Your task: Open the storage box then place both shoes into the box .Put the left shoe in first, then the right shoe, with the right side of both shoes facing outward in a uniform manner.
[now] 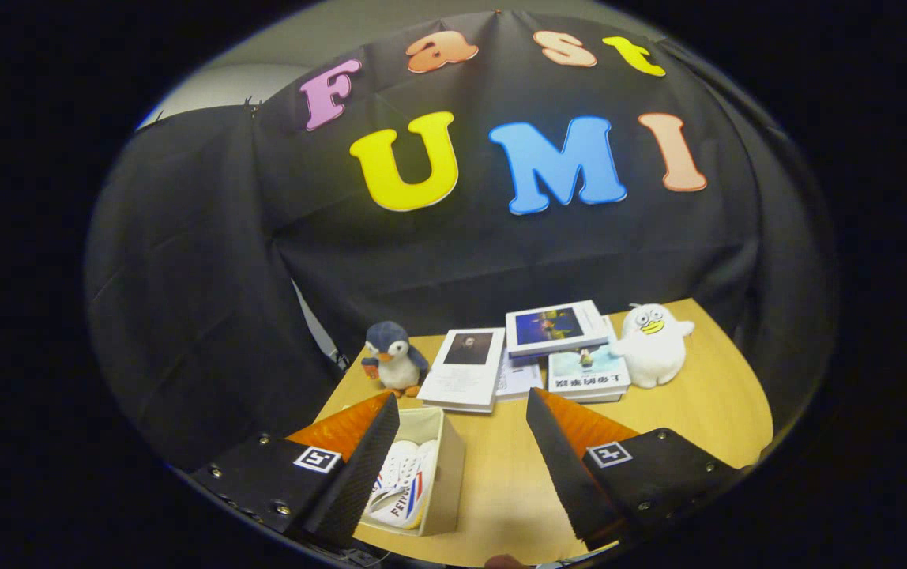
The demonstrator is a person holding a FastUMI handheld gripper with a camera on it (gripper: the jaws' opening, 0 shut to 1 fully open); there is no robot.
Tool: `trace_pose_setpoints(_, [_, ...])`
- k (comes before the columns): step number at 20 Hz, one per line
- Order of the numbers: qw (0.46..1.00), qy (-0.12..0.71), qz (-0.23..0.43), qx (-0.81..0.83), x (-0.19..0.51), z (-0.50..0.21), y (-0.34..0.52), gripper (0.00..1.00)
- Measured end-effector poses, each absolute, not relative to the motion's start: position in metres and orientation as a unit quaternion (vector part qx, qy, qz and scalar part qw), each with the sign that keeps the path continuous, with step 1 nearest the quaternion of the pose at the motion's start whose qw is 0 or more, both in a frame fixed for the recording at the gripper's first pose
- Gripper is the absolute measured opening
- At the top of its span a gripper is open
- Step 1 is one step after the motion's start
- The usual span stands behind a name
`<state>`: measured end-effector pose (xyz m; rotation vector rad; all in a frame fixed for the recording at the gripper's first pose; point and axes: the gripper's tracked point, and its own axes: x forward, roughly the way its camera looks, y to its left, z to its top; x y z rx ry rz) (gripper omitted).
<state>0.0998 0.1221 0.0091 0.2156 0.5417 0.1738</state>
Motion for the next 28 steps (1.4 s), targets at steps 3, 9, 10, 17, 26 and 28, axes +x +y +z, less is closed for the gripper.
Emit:
trace_pose_setpoints(3, [0.968, 0.234, 0.049, 0.074, 0.090, 0.031, 0.071, 0.98])
trace_pose_setpoints(9, [0.987, 0.162, 0.005, 0.014, 0.069, 0.049, 0.000, 0.97])
trace_pose_setpoints(10, [0.988, 0.152, 0.005, 0.007, 0.066, 0.050, -0.005, 0.97])
trace_pose_setpoints(17, [0.992, 0.123, -0.001, 0.010, 0.066, 0.065, -0.022, 0.97])
trace_pose_setpoints(26, [0.998, 0.041, -0.028, 0.043, 0.061, 0.100, -0.028, 0.97])
trace_pose_setpoints(28, [0.998, 0.041, -0.022, 0.049, 0.059, 0.101, -0.025, 0.97])
